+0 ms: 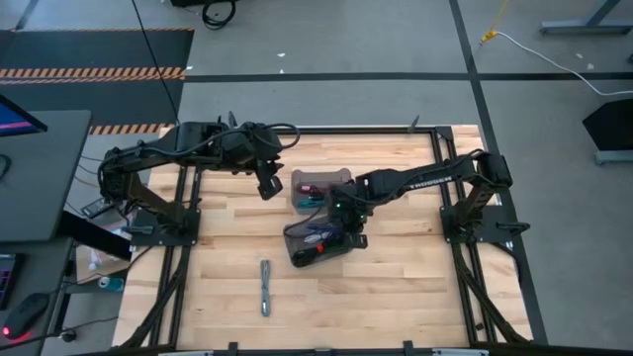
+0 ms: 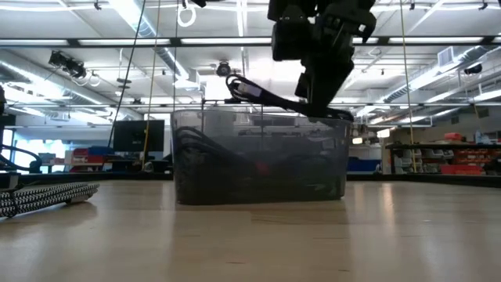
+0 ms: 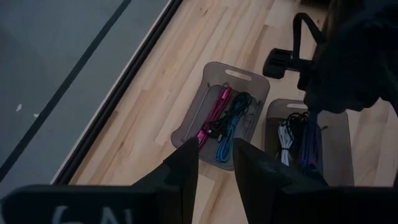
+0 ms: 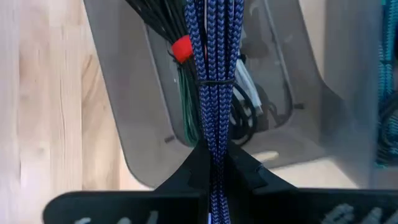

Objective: Pick and place USB-C Cables
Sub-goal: Put the violet charger cable into the bottom black transparent bin

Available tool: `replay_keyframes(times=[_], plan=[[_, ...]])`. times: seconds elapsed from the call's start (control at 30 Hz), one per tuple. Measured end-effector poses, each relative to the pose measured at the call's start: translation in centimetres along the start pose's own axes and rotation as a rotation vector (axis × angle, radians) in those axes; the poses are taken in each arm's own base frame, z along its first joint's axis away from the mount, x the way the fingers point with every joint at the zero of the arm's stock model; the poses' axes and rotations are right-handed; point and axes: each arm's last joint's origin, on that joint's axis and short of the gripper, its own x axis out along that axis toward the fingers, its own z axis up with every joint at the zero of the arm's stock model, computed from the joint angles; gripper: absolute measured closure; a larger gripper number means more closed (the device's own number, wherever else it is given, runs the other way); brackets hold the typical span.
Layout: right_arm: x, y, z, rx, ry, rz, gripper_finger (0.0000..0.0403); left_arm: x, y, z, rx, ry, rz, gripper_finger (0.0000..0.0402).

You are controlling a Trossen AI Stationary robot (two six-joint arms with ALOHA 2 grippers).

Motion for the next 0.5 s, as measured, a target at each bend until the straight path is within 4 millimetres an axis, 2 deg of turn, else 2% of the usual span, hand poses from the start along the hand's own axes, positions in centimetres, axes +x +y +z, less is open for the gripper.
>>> replay_keyframes(times=[0.17, 0.3, 0.5], plan=[[-1.8, 0.5, 1.0, -0.068, -0.01, -0.003, 0.0377, 0.0, 0.0, 0.0, -0.025, 0.0, 0.001, 0.0294], [-3.5, 1.0, 2.5, -0.139, -0.09, 0.007, 0.0377, 0.0, 0.0, 0.1, -0.028, -0.005, 0.0, 0.0294], [-3.7, 1.1, 3.1, -0.198, -0.123, 0.054, 0.0377, 0.0, 0.0, 0.1, -0.035, -0.007, -0.001, 0.0294]])
